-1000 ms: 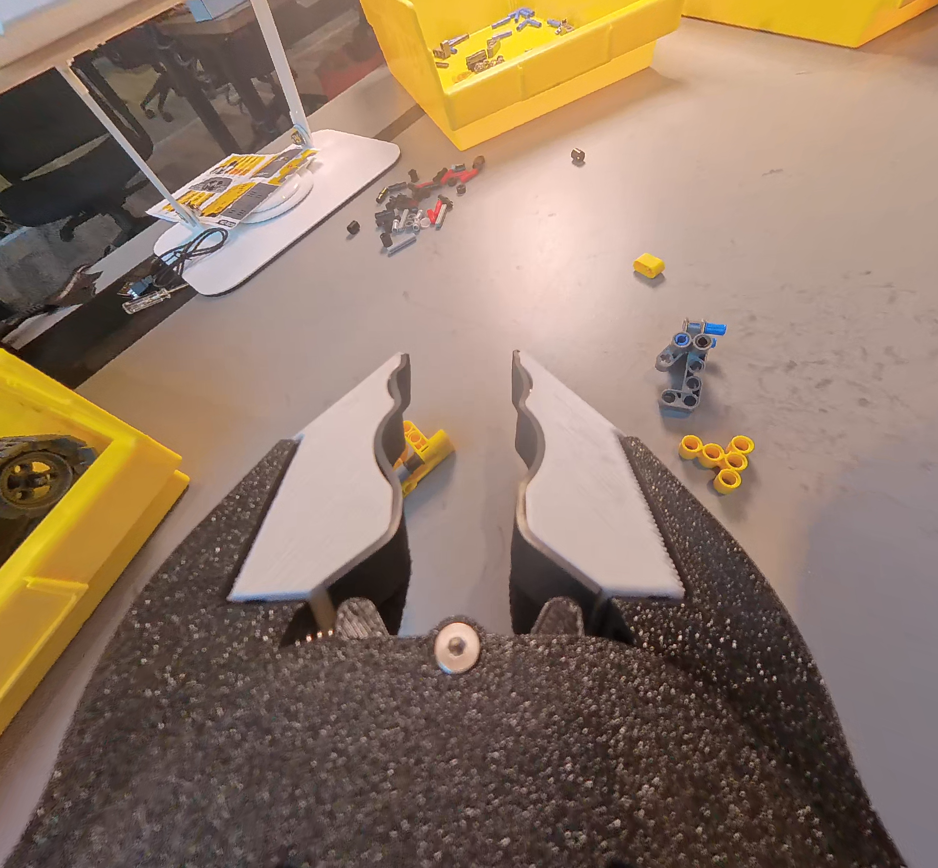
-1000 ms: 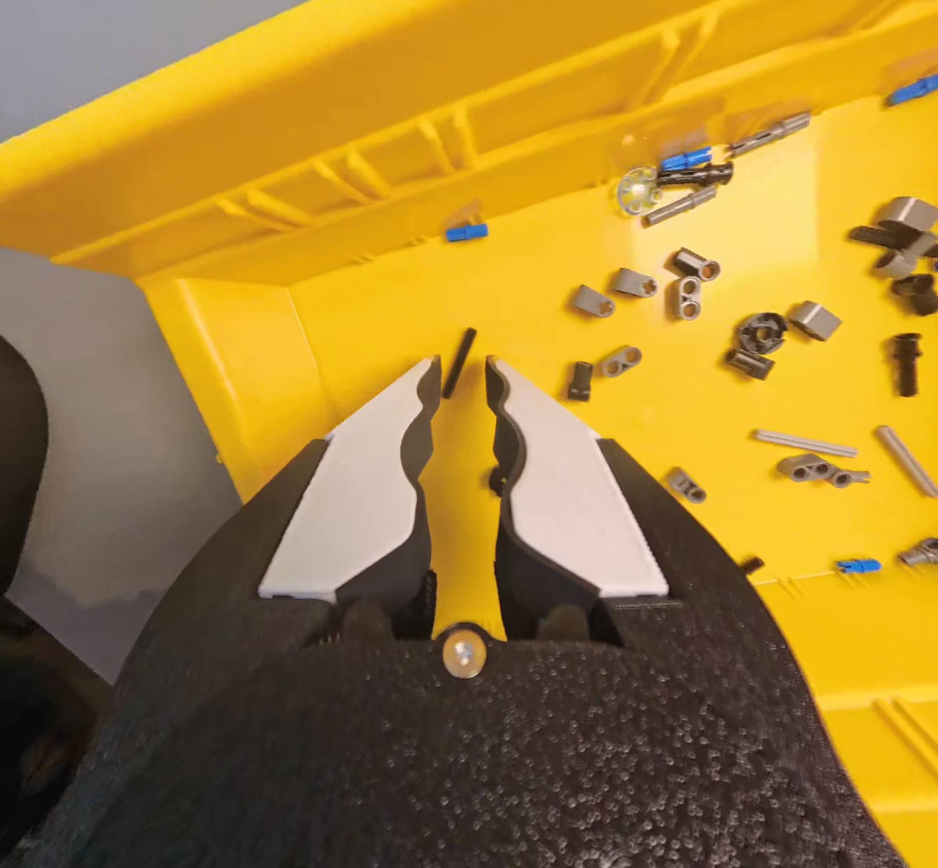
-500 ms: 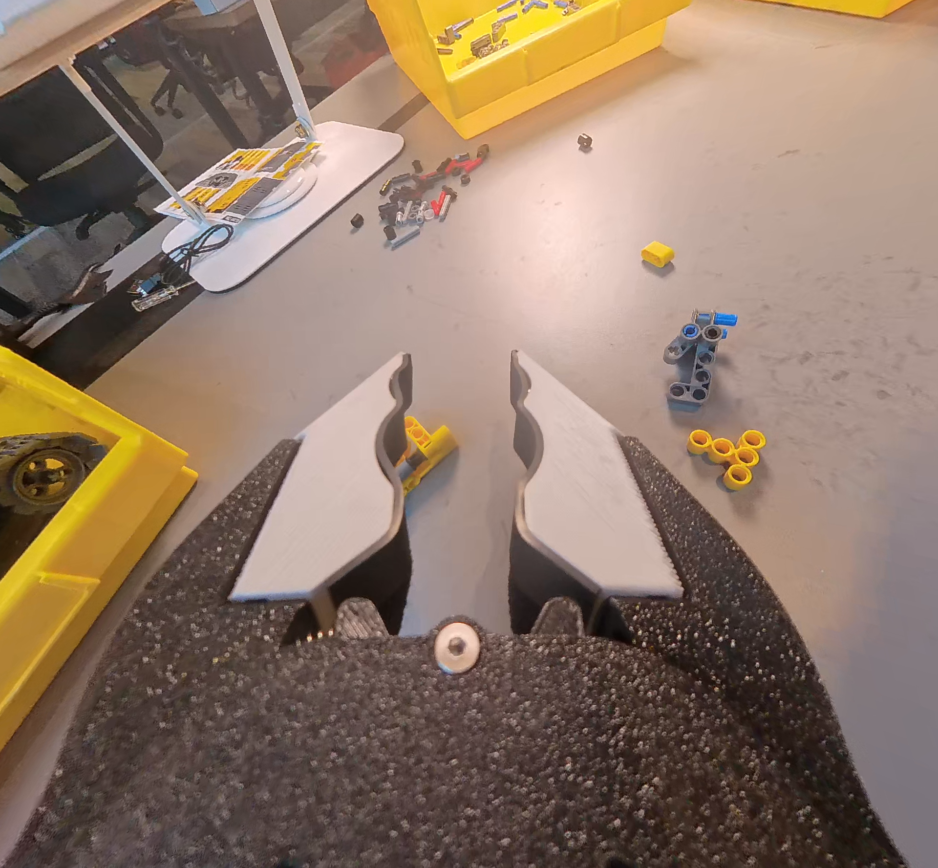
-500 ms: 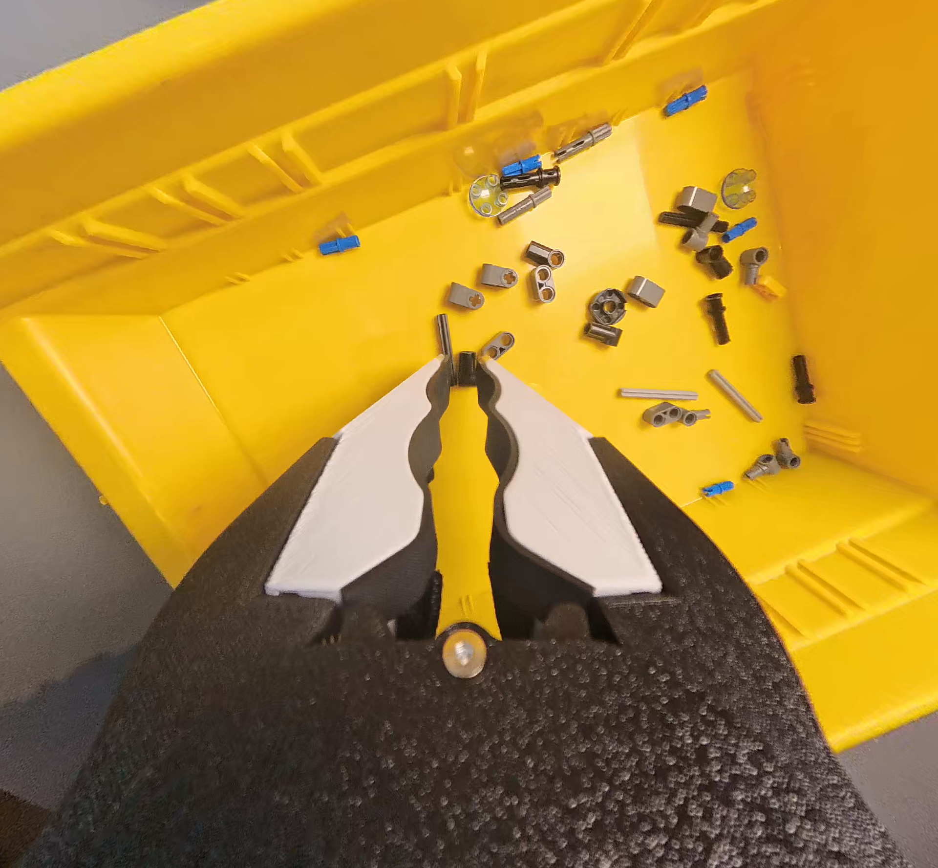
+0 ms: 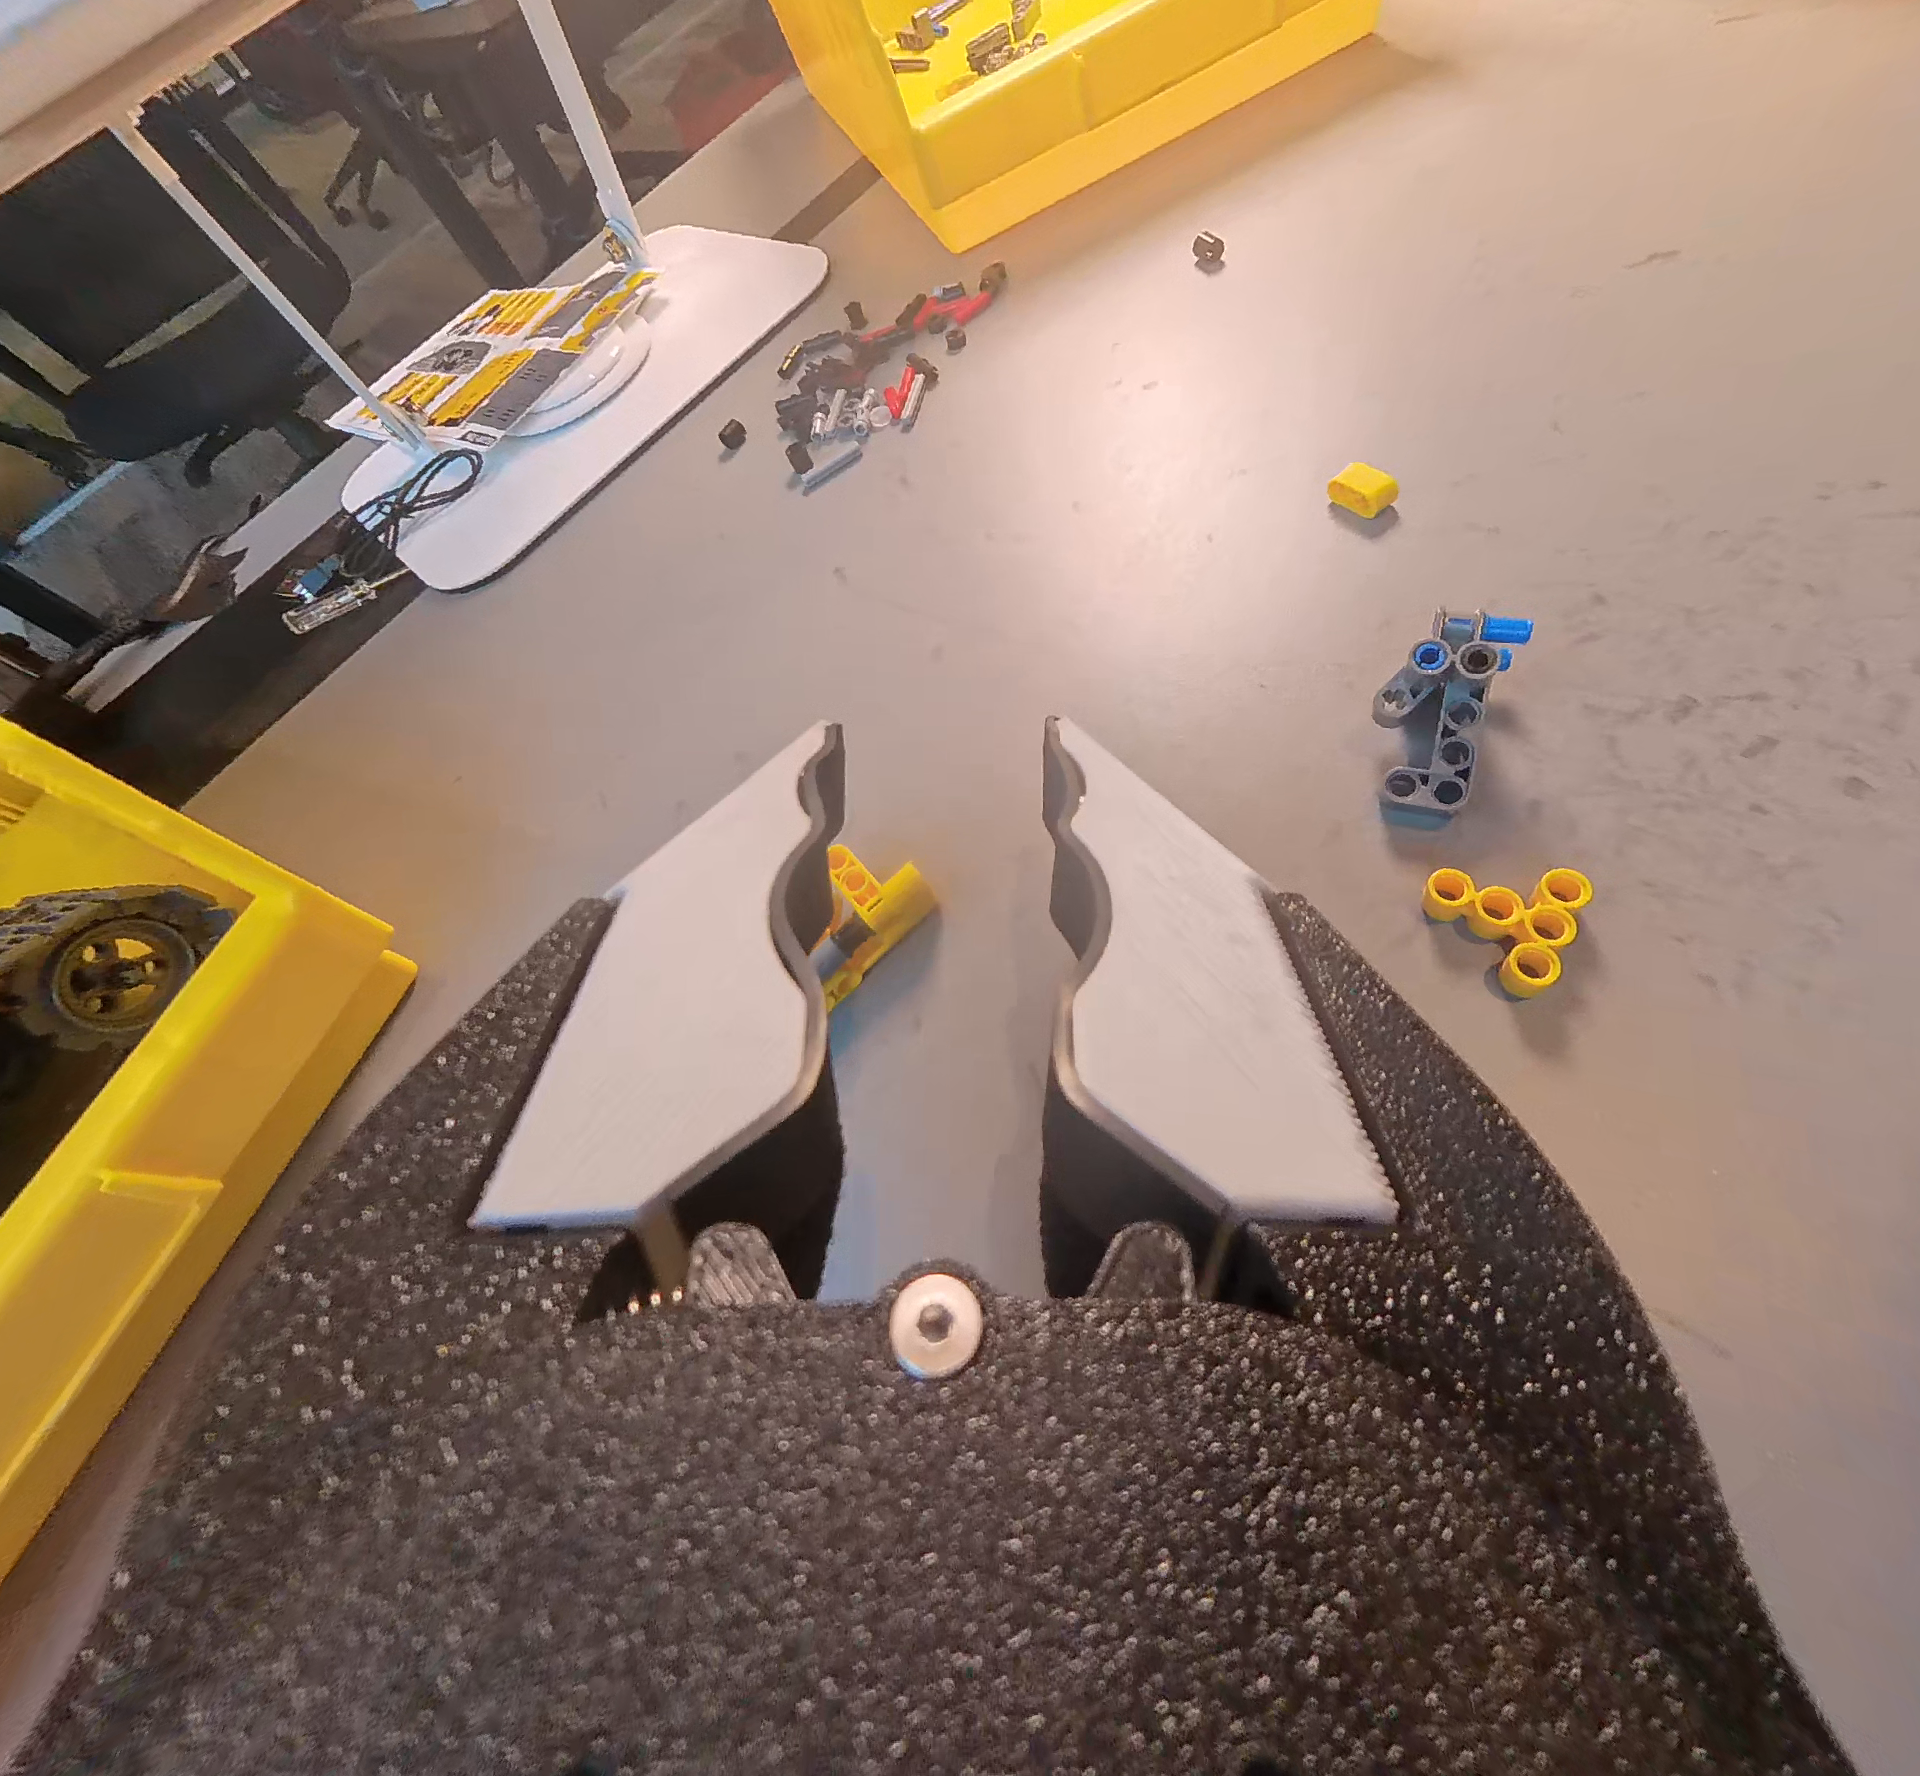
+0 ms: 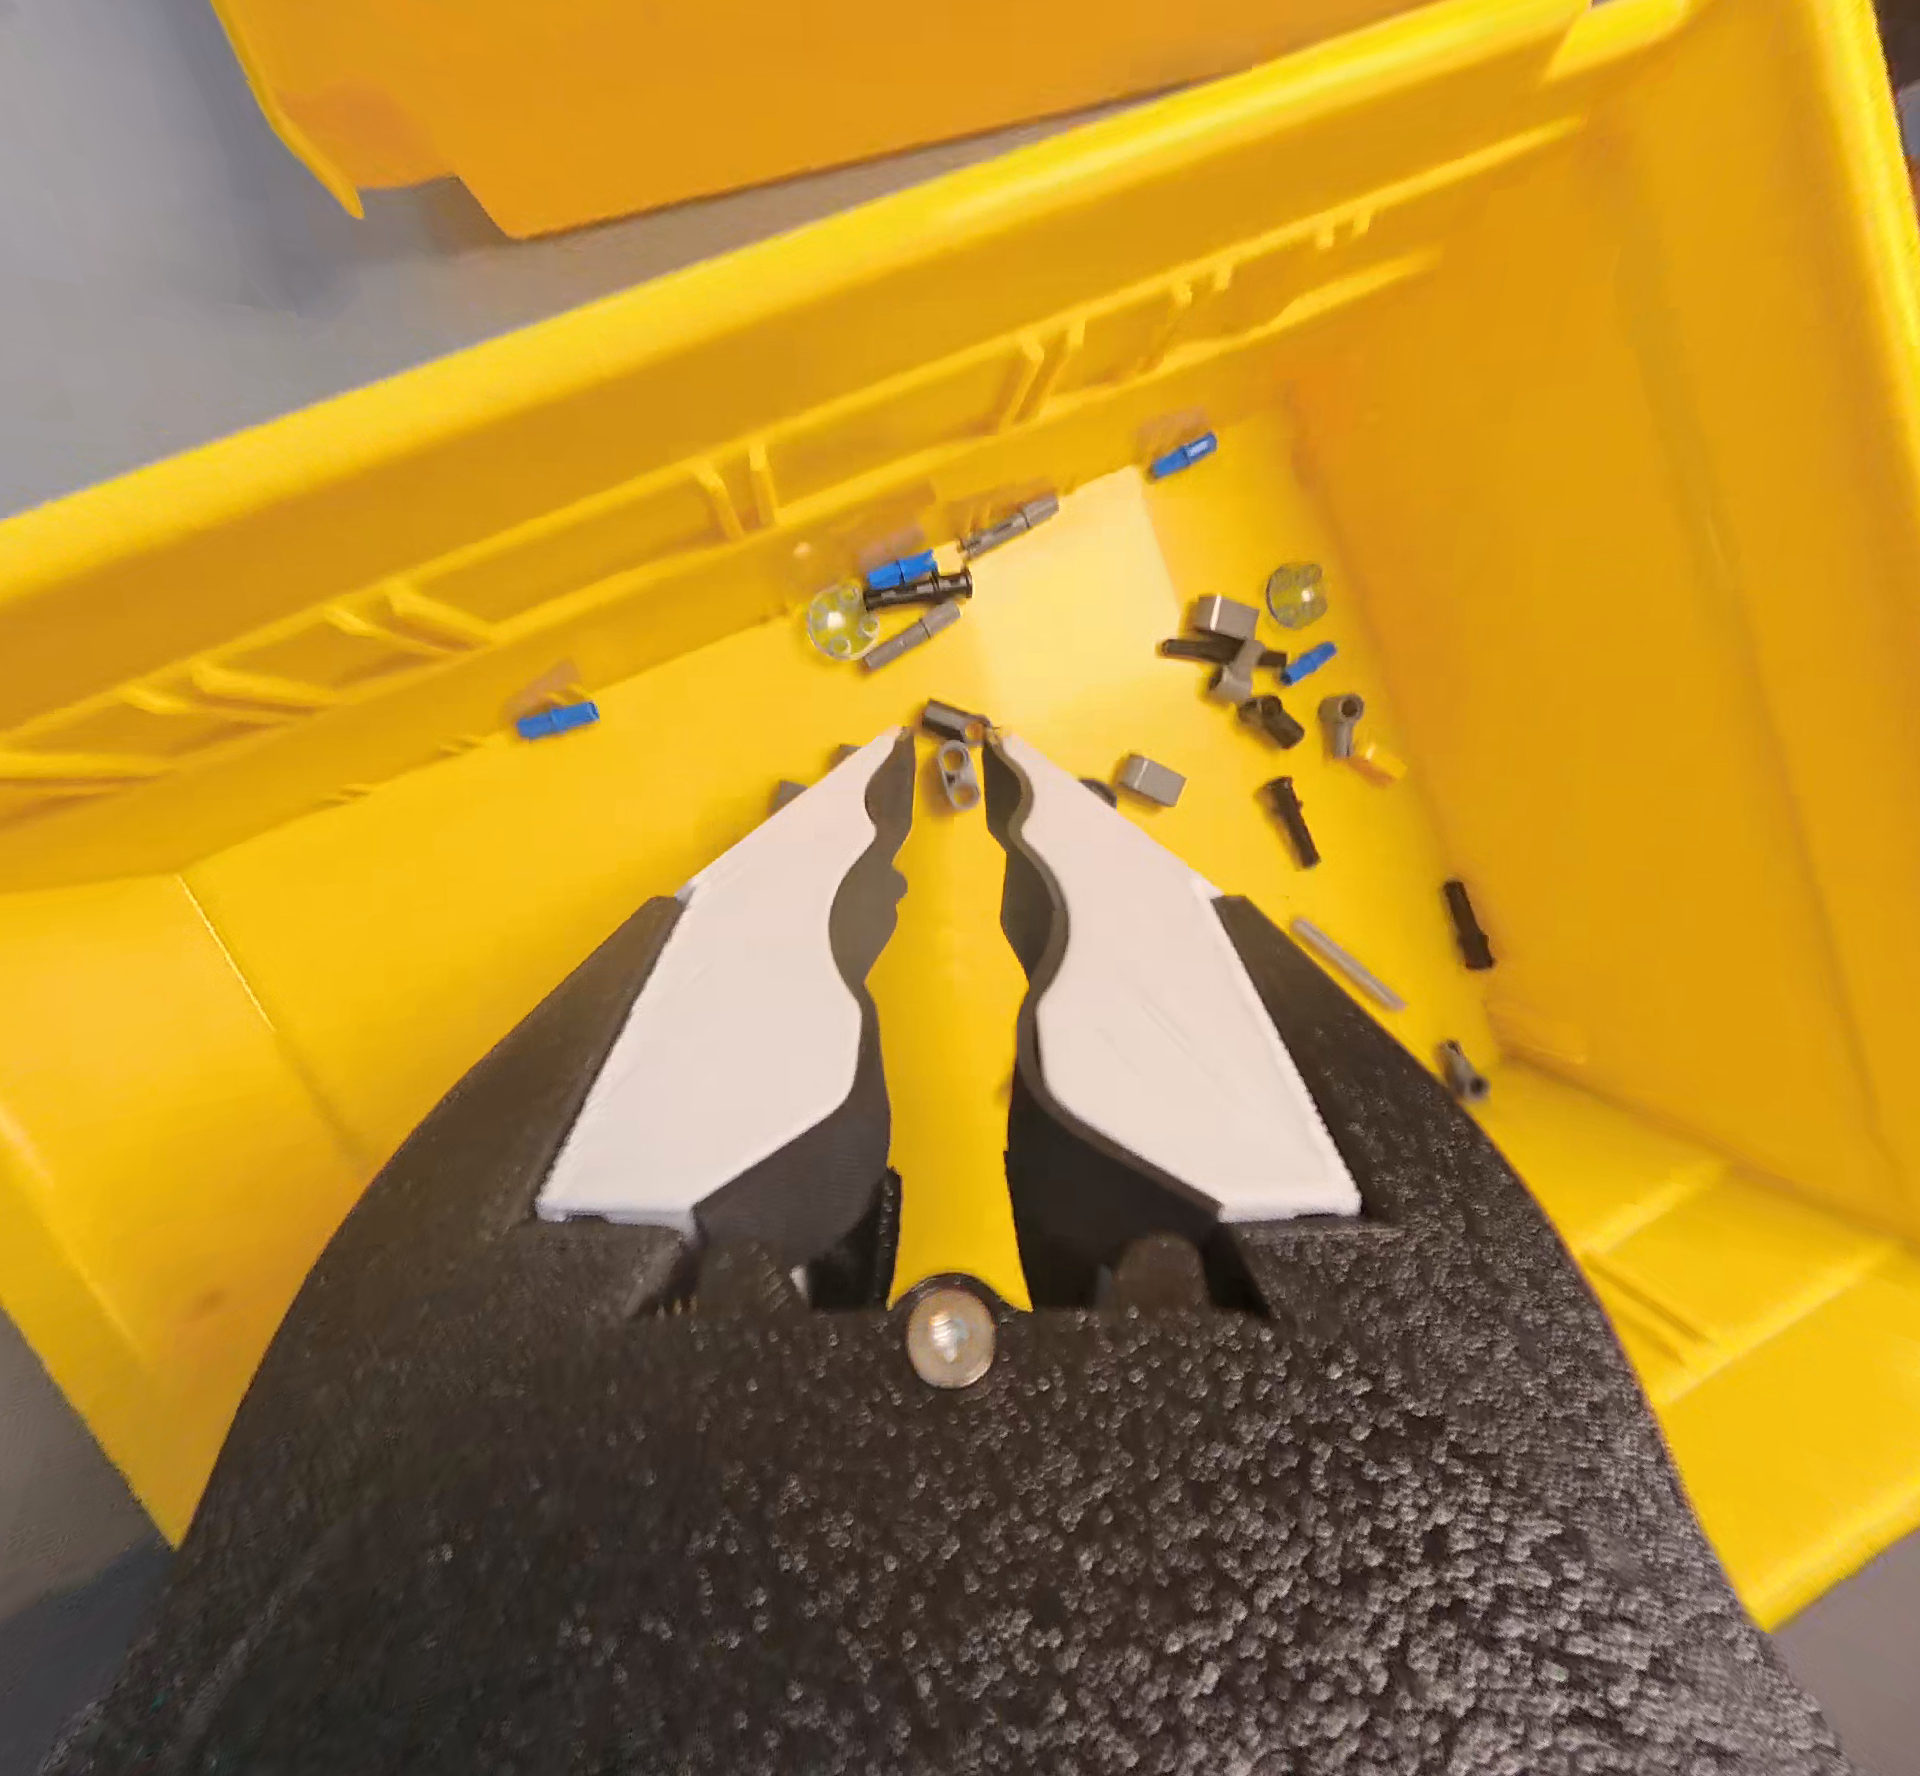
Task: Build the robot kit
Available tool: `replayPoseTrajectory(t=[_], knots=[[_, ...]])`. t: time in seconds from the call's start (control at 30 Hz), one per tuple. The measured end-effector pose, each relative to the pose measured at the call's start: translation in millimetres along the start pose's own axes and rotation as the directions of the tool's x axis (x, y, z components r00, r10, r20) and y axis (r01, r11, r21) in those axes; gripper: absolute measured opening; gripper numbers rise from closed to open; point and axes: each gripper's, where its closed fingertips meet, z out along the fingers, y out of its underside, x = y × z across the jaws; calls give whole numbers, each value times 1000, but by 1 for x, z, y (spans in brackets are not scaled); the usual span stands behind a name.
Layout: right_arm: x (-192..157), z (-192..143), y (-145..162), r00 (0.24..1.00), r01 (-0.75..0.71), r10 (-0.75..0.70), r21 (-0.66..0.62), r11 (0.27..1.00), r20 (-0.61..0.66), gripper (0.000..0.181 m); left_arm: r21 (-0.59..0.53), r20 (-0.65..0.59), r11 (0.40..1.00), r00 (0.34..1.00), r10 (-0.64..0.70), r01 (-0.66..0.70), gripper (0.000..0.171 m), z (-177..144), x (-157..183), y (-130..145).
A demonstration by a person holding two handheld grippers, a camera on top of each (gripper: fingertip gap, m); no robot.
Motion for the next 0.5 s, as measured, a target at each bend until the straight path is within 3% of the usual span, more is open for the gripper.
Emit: replayPoseTrajectory(t=[0.13, 0.4, 0.5], knots=[[-5, 16, -16, 997, 31, -35, 55, 998, 69, 16, 8, 7, 1000, 1000, 2, -2, 37, -1, -1, -1], [-3, 40, -19, 984, -17, 10, 36, 999, 175, 16, 14, 22, 1000, 1000, -20, 20, 38, -2, -5, -2], [-2, 42, -14, 981, -24, 19, 19, 1000, 195, 4, 11, 23, 1000, 1000, -19, 19, 38, -1, -5, -1]])
